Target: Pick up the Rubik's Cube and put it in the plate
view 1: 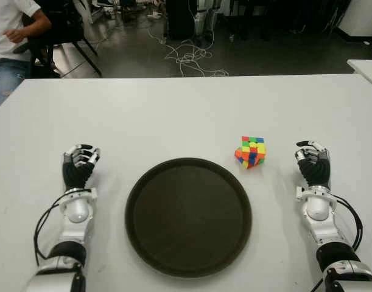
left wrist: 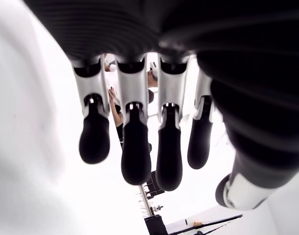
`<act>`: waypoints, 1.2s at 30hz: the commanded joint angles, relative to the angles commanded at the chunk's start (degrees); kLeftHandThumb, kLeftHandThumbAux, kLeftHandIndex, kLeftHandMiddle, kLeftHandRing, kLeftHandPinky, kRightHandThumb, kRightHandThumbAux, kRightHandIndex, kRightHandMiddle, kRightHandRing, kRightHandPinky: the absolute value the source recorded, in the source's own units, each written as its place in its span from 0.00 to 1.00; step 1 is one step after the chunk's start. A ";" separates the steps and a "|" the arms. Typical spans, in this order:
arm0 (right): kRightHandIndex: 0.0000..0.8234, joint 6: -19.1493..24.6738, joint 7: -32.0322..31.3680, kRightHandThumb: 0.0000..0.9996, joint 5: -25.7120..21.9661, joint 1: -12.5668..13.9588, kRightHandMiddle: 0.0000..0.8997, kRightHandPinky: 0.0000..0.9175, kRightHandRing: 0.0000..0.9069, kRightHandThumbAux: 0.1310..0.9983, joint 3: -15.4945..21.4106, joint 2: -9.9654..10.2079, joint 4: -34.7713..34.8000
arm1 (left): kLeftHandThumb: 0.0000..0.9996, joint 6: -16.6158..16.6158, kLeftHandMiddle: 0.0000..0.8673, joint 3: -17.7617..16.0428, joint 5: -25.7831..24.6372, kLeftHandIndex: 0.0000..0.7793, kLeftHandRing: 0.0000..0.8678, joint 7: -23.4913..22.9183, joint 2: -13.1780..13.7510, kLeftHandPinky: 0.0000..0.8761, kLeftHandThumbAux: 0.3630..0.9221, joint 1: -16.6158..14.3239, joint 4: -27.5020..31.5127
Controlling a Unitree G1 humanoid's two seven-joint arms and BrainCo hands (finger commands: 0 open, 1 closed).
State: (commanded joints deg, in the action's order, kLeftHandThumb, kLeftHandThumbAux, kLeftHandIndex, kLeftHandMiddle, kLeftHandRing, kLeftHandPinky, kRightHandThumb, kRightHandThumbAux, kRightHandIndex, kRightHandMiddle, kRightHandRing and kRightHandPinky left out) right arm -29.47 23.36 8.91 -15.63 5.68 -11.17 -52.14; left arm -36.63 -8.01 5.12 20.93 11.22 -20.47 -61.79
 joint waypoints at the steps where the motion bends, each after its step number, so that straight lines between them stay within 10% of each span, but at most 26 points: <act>1: 0.53 0.02 -0.01 0.69 -0.02 -0.03 0.88 0.87 0.89 0.69 0.01 -0.02 -0.06 | 0.70 -0.02 0.67 -0.02 -0.05 0.56 0.71 -0.04 -0.04 0.73 0.60 0.00 -0.03; 36: 0.53 0.97 0.93 0.69 1.30 -0.45 0.90 0.88 0.89 0.69 -1.11 -0.07 0.72 | 0.70 4.31 0.69 0.89 1.92 0.56 0.73 2.14 0.92 0.74 0.60 -0.84 -0.01</act>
State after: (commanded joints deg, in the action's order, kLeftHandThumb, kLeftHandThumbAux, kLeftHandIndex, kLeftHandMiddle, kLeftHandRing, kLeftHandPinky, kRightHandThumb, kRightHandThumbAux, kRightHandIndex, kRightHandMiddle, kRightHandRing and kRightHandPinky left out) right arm -28.50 24.29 10.21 -16.08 4.57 -11.25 -51.42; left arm -32.31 -7.12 7.04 23.08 12.14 -21.31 -61.80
